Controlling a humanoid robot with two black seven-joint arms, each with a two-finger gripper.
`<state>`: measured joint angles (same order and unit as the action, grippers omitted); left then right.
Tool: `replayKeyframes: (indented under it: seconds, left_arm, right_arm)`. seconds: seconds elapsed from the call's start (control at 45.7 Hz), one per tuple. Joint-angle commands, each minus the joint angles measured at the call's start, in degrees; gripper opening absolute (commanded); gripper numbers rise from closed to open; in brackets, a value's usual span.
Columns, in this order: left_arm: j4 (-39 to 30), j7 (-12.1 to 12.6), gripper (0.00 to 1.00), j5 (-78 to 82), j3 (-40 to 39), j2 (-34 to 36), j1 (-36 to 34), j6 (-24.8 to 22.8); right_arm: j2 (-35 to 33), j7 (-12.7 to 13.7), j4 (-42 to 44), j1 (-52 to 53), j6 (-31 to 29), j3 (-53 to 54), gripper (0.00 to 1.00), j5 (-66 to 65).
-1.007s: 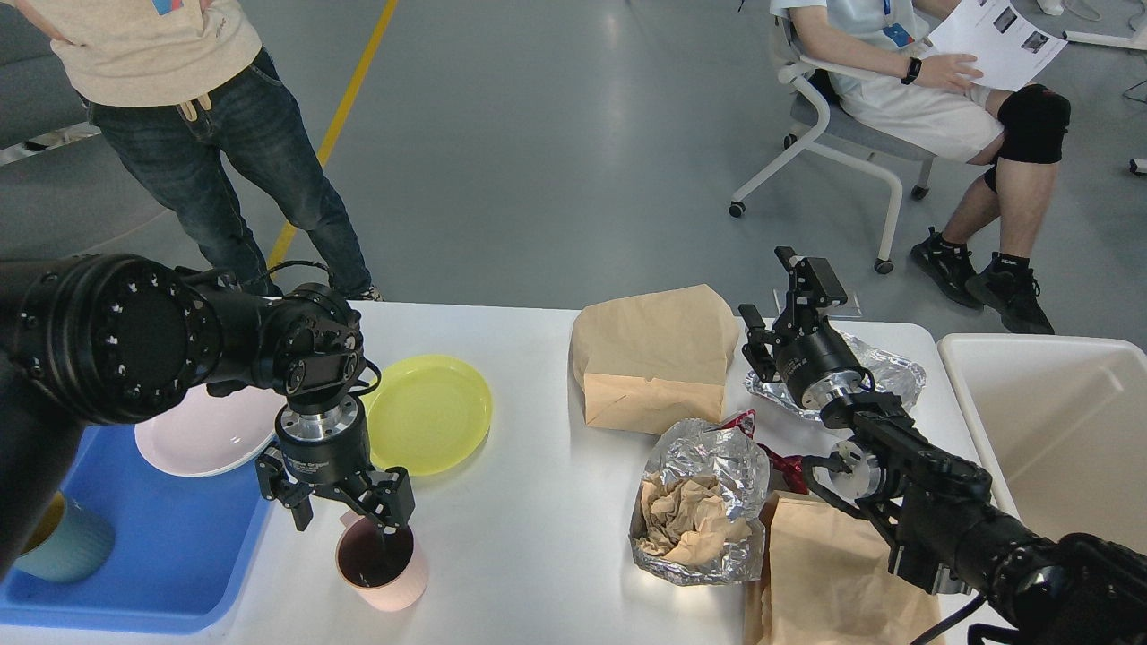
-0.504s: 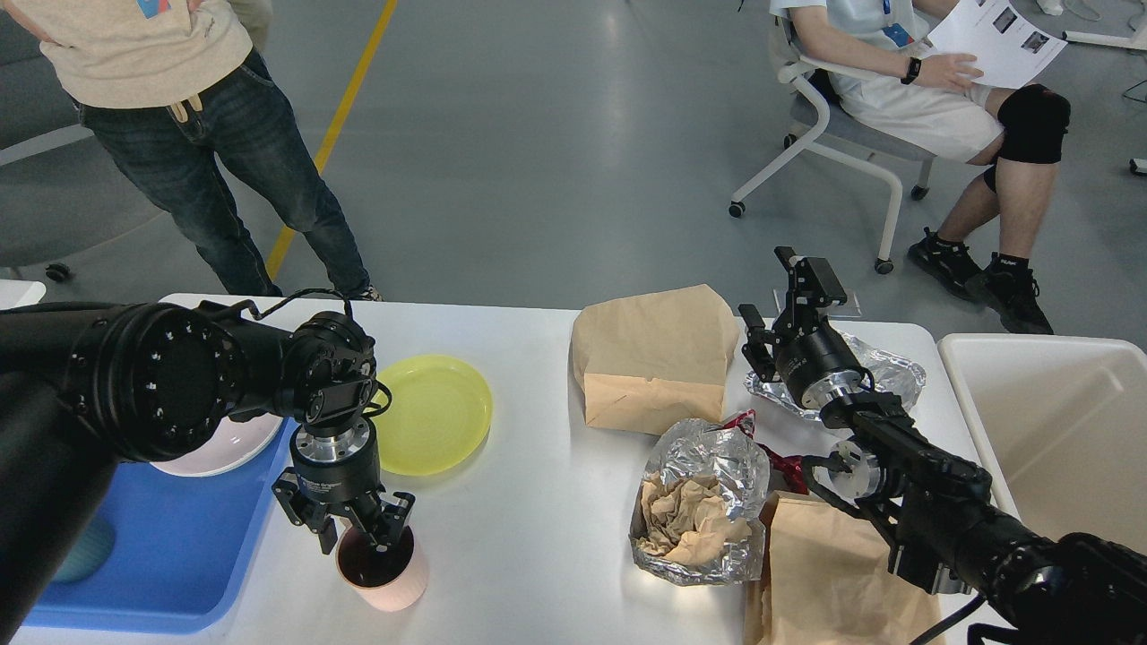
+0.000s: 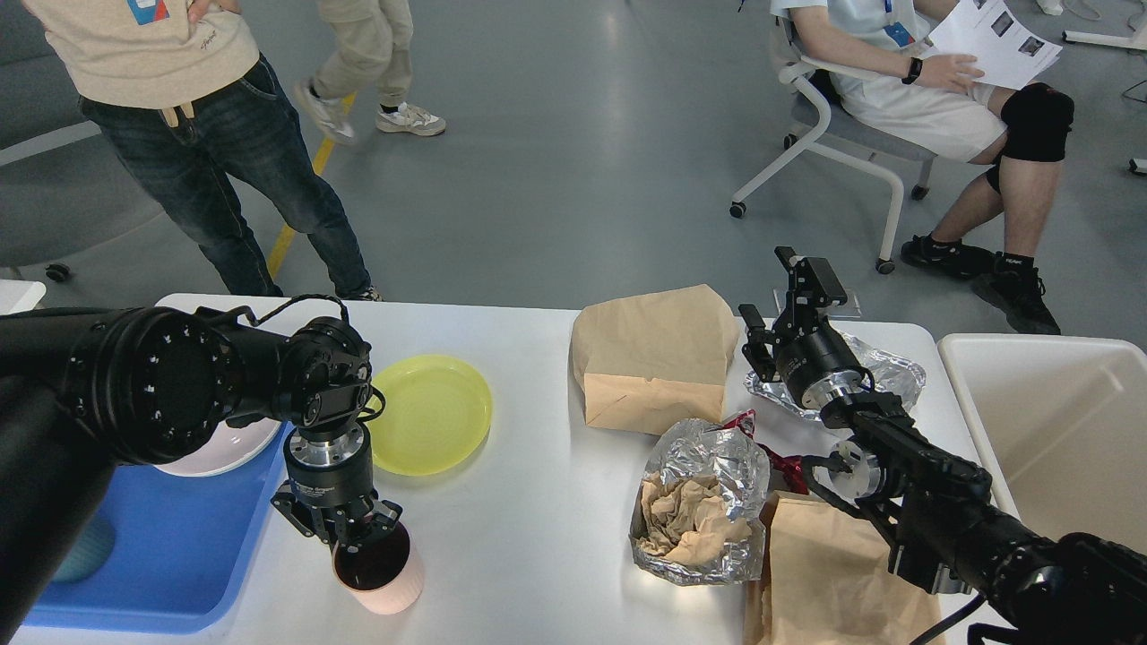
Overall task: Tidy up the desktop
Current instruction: 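Carry the pink cup with the left gripper into the blue tray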
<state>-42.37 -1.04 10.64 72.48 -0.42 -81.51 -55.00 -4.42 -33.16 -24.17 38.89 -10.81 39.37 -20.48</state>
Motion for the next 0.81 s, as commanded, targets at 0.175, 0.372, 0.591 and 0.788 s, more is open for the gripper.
replayKeyframes:
  seconds: [0.175,0.372,0.591,0.788]
  left_arm:
    - [-3.85,-0.28,0.0,-0.62,-0.85,1.82,-9.54,0.0]
    - [-10.72,-0.72,0.0,-0.44,1.52,9.98,-16.84,0.0]
    - [-6.51,-0.72,0.0,-0.44,5.65,19.57,-12.2,0.0]
    - [-1.84,-0.72,0.0,-0.36,5.74,23.79,-5.86,0.0]
  right_arm:
    - [0.02,0.02,0.0,-0.04,0.0,0.0,1.0,0.0]
    - [0.02,-0.06,0.0,0.04,0.0,0.0,1.0,0.0]
    - [0.02,0.03,0.0,0.04,0.0,0.0,1.0,0.0]
    - [0.02,0.03,0.0,-0.04,0.0,0.0,1.0,0.0]
